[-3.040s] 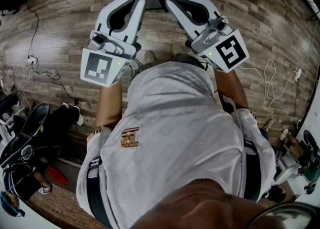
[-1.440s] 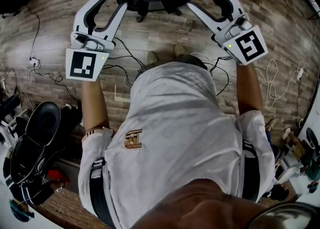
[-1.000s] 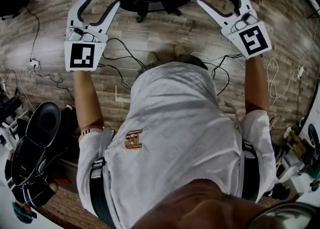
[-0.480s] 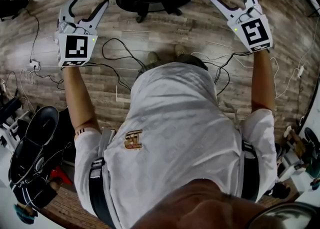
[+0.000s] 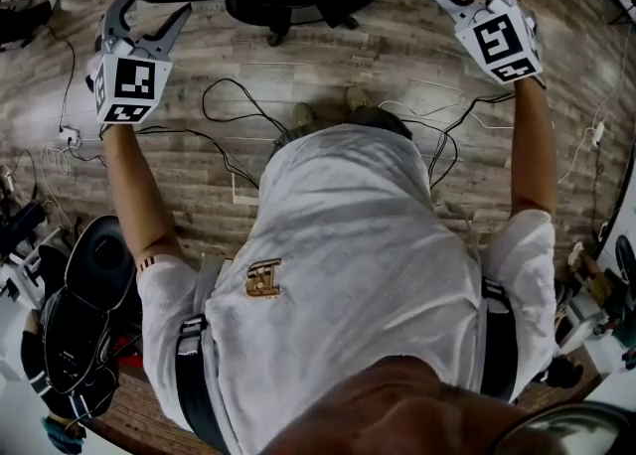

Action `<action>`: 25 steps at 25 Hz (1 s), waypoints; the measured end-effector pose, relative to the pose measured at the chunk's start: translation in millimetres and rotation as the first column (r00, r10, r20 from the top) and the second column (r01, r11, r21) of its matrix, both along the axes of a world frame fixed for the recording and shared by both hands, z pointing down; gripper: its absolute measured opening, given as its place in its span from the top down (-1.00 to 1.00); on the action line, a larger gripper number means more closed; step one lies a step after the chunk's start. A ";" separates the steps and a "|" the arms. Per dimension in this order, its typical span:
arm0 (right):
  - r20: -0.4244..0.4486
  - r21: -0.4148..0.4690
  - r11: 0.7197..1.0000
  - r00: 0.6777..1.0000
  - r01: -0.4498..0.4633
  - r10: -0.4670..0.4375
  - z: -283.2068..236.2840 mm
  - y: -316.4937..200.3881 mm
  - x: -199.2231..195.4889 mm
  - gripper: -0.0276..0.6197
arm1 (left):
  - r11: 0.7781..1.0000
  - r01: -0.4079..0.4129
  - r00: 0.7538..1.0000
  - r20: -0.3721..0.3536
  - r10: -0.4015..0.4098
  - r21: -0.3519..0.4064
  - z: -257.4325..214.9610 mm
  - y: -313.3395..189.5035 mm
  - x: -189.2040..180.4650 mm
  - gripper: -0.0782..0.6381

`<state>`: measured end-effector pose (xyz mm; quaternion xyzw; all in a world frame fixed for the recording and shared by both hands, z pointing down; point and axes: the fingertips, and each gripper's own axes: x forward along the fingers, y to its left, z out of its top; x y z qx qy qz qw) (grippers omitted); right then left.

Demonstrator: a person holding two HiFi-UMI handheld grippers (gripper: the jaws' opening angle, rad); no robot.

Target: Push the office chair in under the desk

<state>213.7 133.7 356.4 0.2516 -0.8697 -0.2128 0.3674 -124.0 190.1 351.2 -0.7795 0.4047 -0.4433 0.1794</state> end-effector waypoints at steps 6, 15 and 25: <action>-0.120 -0.021 0.999 0.992 0.030 -0.032 14.6 -22.6 -15.9 0.16 | 0.998 -0.007 1.000 0.026 0.008 -0.065 16.5 -18.4 -28.4 -0.13; -0.217 -0.062 0.995 0.973 0.073 -0.085 29.2 -21.9 -6.5 0.16 | 0.990 -0.041 0.997 0.059 0.049 -0.135 27.4 -21.9 -19.3 -0.13; -0.253 -0.087 0.993 0.962 0.084 -0.103 40.9 -30.5 -16.1 0.16 | 0.976 -0.110 0.990 0.064 0.123 -0.186 37.7 -29.5 -16.9 -0.05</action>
